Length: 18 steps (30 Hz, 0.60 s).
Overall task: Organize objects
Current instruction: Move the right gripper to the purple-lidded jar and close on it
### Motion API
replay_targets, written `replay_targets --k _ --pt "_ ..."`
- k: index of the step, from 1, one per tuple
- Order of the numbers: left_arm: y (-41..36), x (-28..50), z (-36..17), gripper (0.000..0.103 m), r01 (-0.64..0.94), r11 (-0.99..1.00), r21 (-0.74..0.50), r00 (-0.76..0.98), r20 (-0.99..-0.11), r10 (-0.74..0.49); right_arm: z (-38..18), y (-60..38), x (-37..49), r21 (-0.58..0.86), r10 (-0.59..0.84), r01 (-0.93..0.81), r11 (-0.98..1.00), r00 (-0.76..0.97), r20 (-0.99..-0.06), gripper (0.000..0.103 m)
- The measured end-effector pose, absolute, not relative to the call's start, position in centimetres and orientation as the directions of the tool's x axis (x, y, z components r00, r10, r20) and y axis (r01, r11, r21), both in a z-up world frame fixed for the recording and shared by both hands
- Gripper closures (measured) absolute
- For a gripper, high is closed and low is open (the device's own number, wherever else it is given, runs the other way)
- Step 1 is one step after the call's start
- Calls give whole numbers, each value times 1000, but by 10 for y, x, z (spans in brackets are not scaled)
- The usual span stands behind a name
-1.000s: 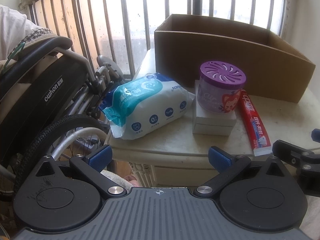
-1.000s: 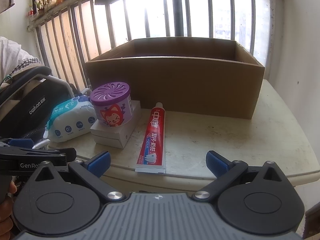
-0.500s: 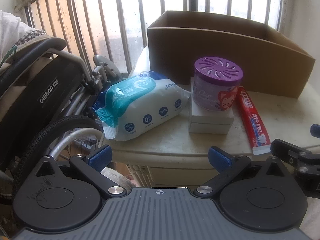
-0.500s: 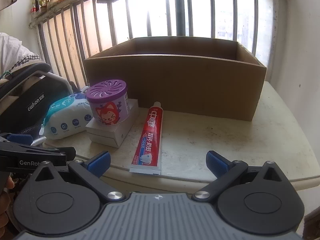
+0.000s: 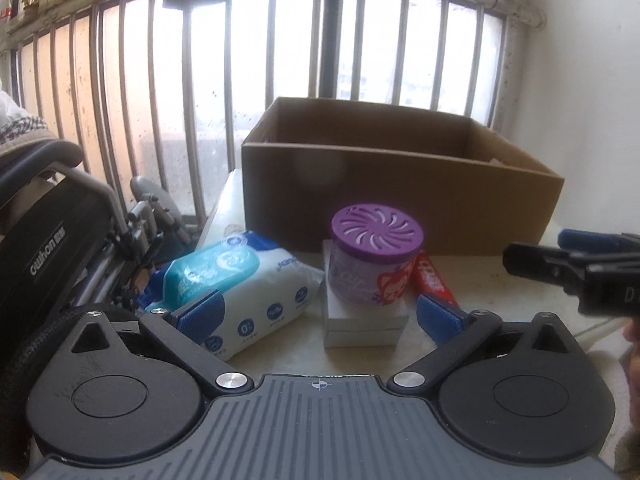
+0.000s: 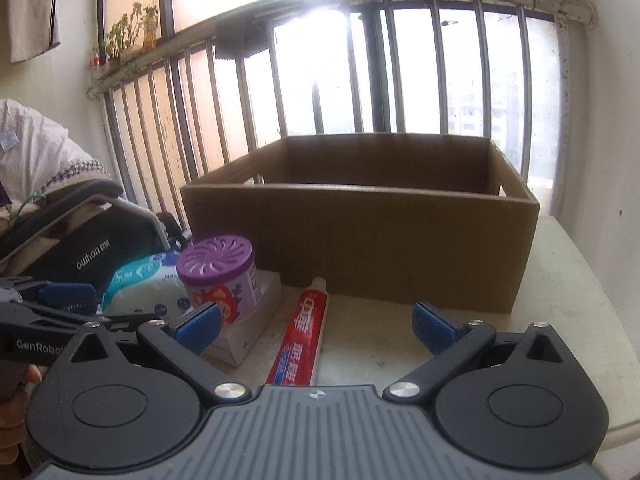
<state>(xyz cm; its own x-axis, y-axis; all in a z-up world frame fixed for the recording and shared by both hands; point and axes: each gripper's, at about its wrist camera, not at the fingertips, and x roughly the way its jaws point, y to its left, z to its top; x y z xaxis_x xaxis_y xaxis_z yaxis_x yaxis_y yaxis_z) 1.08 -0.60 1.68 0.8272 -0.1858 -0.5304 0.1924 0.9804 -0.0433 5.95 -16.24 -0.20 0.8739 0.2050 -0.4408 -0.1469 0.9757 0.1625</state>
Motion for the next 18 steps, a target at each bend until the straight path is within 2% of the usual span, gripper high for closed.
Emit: replay_targets --k 6,12,18 --pt "-24 20 17 1 272 962 22 852 -471 -230 10 -174 84 308 353 -246 919 861 -366 0" --pt "-41 34 12 3 309 946 99 861 -452 -234 7 -165 117 411 469 -314 856 807 -359 2" --pt "-47 45 6 20 337 937 91 840 -479 -256 -9 -163 137 478 517 -313 821 763 -389 27"
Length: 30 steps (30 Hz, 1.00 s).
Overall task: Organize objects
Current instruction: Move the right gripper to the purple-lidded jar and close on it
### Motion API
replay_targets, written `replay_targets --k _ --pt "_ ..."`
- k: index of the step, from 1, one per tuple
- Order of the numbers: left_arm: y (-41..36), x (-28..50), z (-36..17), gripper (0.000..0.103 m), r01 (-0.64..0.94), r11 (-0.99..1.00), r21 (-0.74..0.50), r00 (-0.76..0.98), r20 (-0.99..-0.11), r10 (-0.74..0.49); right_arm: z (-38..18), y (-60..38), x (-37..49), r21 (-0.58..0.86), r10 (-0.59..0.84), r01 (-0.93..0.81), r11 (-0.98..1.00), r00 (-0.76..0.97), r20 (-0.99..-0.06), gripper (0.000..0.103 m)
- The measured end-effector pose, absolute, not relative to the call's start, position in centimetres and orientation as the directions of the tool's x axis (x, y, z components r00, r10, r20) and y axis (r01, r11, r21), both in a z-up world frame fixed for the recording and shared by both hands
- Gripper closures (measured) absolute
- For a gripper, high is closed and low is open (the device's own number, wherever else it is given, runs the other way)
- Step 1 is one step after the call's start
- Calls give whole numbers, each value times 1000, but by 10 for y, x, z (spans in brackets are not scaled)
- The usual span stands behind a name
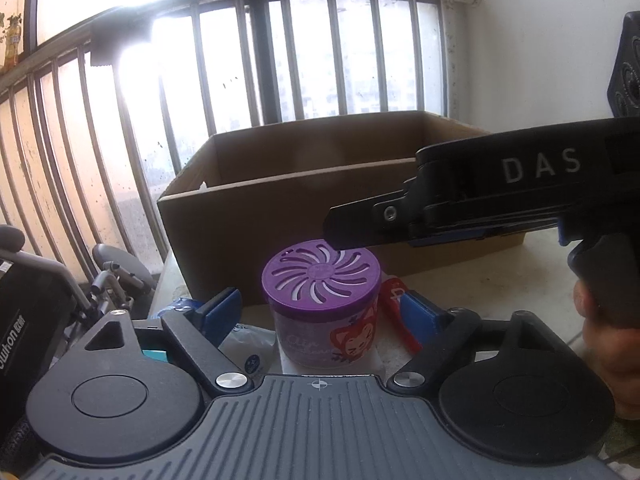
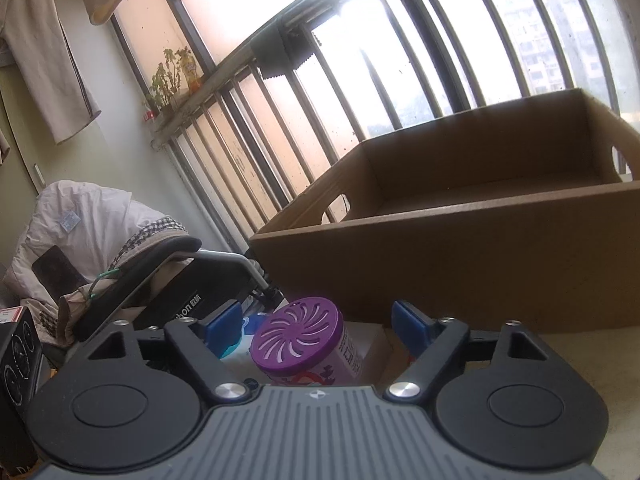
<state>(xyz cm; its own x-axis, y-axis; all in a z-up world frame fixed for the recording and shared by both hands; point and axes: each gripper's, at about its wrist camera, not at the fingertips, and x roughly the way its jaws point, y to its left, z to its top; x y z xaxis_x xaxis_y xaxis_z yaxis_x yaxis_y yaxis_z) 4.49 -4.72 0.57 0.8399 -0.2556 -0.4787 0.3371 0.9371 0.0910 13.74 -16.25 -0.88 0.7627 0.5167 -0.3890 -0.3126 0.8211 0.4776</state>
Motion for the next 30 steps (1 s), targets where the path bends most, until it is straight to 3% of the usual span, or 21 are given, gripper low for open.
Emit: replay_targets --k 5,6,10,17,21,23,27,30 --pt "-44 49 0 33 344 937 63 823 -501 -268 -22 -167 143 535 562 -313 785 722 -403 44" --pt "-43 49 1 39 345 937 57 820 -504 -271 -23 -167 144 546 574 -315 776 712 -404 51" --pt "-38 49 5 40 340 940 20 814 -507 -284 -25 -168 145 559 588 -318 766 697 -410 67" --pt "-38 48 10 39 353 935 26 807 -515 -290 -27 -171 143 588 606 -310 747 681 -411 68" --pt "-38 56 10 25 375 927 22 787 -535 -306 -29 -173 146 610 611 -296 735 679 -408 67" --pt "-37 60 8 26 373 928 21 782 -545 -302 -29 -173 147 612 613 -296 734 677 -408 67" --pt "-33 64 7 38 364 931 -10 776 -550 -309 -30 -171 146 608 613 -301 735 678 -406 67" --pt "-33 63 6 38 360 933 -13 779 -545 -308 -30 -171 146 612 616 -301 731 677 -402 67"
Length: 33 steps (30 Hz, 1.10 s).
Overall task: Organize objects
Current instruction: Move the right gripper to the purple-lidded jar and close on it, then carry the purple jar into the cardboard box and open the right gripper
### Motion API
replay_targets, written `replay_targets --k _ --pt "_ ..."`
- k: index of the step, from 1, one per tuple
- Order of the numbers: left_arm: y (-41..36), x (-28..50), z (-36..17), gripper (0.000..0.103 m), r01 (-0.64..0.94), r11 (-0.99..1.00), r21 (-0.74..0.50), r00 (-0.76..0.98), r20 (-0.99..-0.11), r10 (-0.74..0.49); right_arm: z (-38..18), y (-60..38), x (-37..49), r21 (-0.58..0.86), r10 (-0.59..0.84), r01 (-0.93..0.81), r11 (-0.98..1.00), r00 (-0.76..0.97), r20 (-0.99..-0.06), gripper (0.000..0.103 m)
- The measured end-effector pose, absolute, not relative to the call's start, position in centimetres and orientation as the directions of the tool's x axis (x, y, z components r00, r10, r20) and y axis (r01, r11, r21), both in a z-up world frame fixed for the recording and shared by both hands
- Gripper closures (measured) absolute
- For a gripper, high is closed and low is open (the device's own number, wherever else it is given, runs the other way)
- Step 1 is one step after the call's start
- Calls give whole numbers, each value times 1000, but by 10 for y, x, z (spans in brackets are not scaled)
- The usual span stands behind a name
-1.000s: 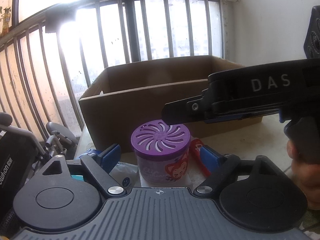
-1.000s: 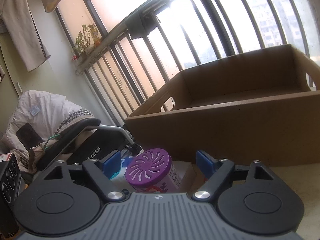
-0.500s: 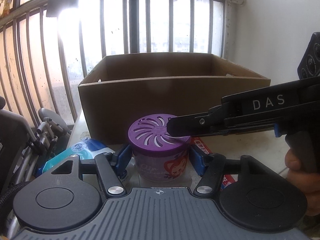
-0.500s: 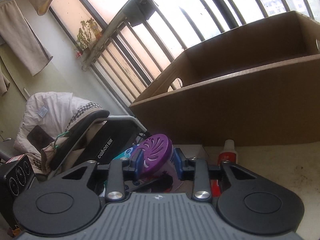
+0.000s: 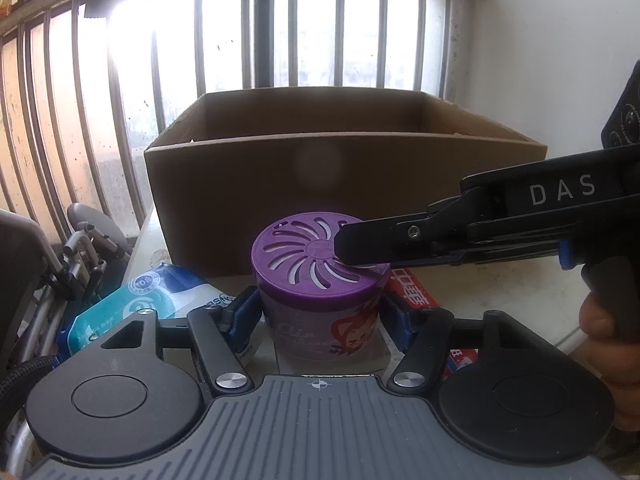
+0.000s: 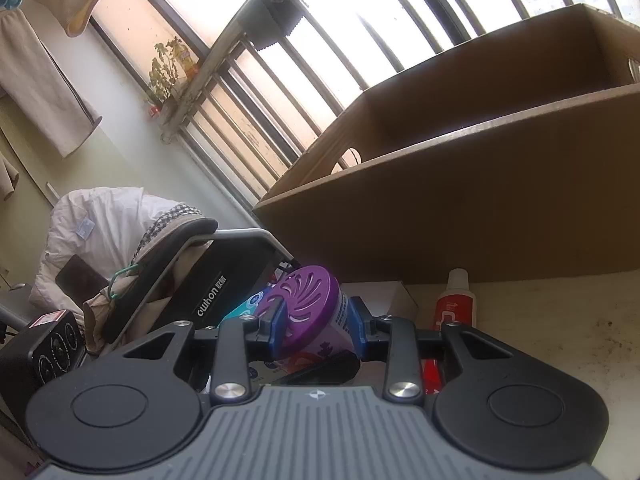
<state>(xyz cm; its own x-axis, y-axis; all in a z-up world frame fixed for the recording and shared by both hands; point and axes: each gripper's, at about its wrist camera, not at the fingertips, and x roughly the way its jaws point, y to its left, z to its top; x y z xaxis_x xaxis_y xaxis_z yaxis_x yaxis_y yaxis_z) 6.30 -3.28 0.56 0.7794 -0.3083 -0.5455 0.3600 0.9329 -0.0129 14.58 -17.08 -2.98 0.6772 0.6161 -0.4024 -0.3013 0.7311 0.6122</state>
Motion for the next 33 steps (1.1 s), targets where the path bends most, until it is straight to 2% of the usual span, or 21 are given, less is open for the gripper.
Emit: replay_targets --k 16,26,33 --pt "-44 43 34 39 336 940 52 828 -492 -269 -6 -171 124 596 620 -341 727 698 -357 67" --pt "-63 63 118 39 355 920 165 876 -403 -266 79 -182 134 526 603 -406 747 746 -282 66" --pt "-75 135 158 39 380 907 182 857 -438 -271 129 -191 197 483 593 -401 778 722 -356 66"
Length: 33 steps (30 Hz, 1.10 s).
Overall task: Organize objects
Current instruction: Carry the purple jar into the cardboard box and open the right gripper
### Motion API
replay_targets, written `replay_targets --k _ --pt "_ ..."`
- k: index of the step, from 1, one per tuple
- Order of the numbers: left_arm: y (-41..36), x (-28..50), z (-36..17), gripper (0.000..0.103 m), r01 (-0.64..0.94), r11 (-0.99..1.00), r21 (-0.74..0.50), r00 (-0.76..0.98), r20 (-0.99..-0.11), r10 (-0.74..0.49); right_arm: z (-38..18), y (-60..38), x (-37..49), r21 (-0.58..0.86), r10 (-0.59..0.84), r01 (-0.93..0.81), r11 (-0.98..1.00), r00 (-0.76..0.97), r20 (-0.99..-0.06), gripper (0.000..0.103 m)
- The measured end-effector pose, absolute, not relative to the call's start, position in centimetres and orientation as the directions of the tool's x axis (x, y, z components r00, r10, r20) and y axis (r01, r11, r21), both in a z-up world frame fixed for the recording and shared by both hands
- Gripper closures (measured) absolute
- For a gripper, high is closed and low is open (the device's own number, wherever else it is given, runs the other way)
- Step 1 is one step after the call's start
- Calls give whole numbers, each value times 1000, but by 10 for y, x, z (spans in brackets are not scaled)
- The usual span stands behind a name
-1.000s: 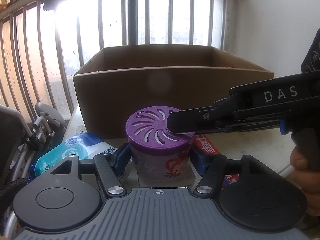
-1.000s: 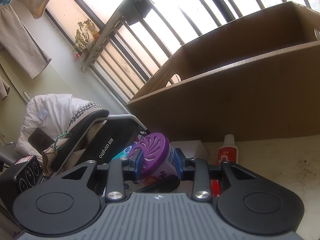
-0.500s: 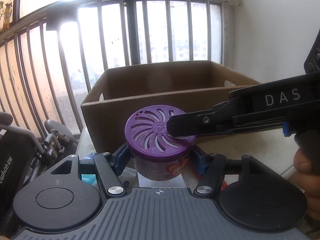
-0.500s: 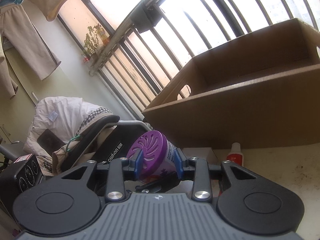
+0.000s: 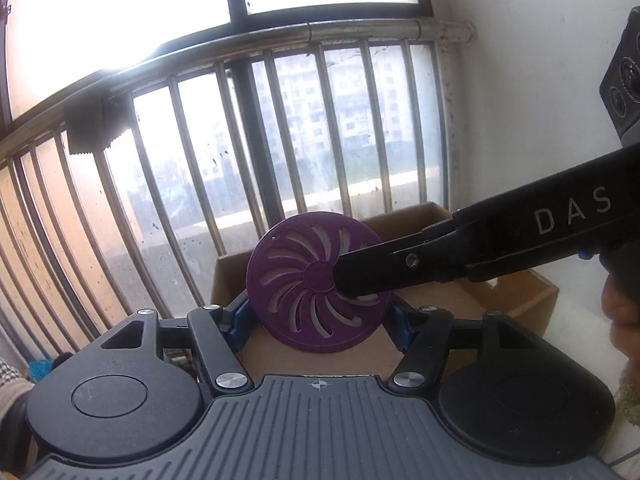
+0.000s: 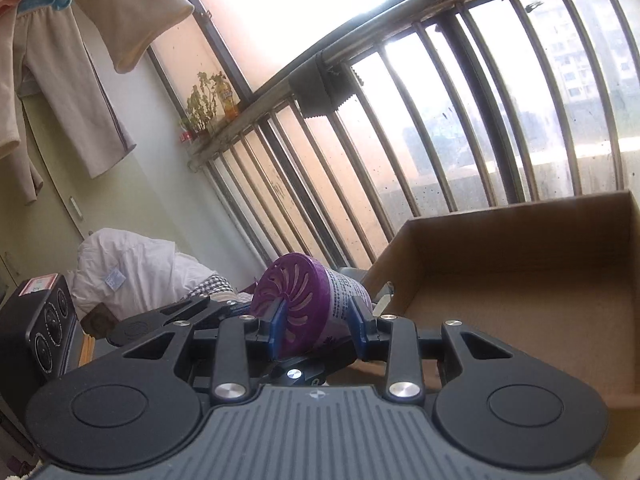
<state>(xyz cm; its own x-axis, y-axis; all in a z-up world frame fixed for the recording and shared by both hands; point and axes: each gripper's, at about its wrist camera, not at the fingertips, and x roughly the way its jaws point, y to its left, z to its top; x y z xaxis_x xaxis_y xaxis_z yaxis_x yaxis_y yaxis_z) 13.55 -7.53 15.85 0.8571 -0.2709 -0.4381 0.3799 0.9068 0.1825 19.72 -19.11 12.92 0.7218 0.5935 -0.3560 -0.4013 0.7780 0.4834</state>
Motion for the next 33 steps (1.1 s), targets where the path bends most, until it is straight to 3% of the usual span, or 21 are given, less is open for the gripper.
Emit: replay_targets --k 6,15,28,30,33 --pt "-71 215 153 39 400 909 116 779 -565 -271 134 -200 287 538 601 -326 777 637 -482 66" --pt "-79 321 92 39 390 916 96 642 -742 -195 68 -209 414 657 618 -101 747 469 -630 65" --pt "-97 380 44 38 387 904 181 518 -854 -51 -6 -228 475 709 644 41 704 386 -661 63" --pt "-97 380 39 34 394 900 186 504 -862 -42 -13 -228 477 712 647 52 700 376 -663 63" --pt "-97 380 37 18 409 891 197 503 -863 -39 -22 -228 478 724 661 68 687 356 -661 63"
